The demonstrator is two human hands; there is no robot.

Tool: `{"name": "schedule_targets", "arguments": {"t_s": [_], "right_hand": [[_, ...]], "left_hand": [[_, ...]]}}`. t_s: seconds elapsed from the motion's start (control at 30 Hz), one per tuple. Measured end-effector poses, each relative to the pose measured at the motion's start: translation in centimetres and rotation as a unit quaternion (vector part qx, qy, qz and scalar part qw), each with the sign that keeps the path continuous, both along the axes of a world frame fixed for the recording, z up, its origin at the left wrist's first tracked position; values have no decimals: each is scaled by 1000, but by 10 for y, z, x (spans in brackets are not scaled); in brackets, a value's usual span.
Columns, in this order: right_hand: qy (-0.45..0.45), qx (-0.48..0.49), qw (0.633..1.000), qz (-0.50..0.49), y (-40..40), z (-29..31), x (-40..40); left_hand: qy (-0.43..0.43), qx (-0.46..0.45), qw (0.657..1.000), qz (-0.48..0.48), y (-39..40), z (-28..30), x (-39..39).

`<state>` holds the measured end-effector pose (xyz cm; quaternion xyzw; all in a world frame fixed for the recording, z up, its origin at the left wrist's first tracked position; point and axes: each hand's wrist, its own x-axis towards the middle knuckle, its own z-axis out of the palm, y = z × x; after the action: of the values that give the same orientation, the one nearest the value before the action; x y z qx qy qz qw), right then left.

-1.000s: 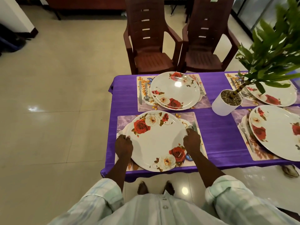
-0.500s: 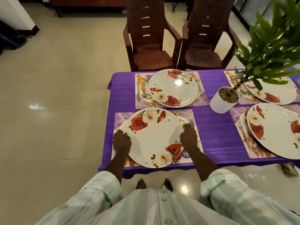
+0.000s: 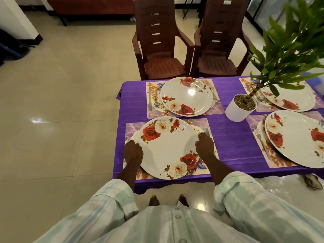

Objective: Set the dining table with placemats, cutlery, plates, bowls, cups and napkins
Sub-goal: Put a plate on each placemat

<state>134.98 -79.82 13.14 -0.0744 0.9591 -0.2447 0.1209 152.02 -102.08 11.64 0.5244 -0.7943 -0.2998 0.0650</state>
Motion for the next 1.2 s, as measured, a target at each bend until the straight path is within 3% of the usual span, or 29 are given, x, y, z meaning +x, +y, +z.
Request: {"name": "schedule_targets", "arguments": {"t_s": [0.13,0.23,0.43,0.53,0.83,1.2], "right_hand": [[51,56,995,57,-5,0,7],[84,92,986,113,-13,-3,17],[102,65,977,174,-23,-1,42],[98,76,979,164,-11,4,47],[76,82,991,72,82,8,36],[82,54,992,-79,291,5,-14]], "left_hand": [[-12,0,1000,-22,0,-2,-1],[-38,-62,996,-51,3,-1,-4],[35,-136,970,-197,40,2,-22],[71,-148,950,-266,62,-2,-36],[48,-131,895,-423,158,4,-98],[147,-145,805,-556,370,2,-200]]}}
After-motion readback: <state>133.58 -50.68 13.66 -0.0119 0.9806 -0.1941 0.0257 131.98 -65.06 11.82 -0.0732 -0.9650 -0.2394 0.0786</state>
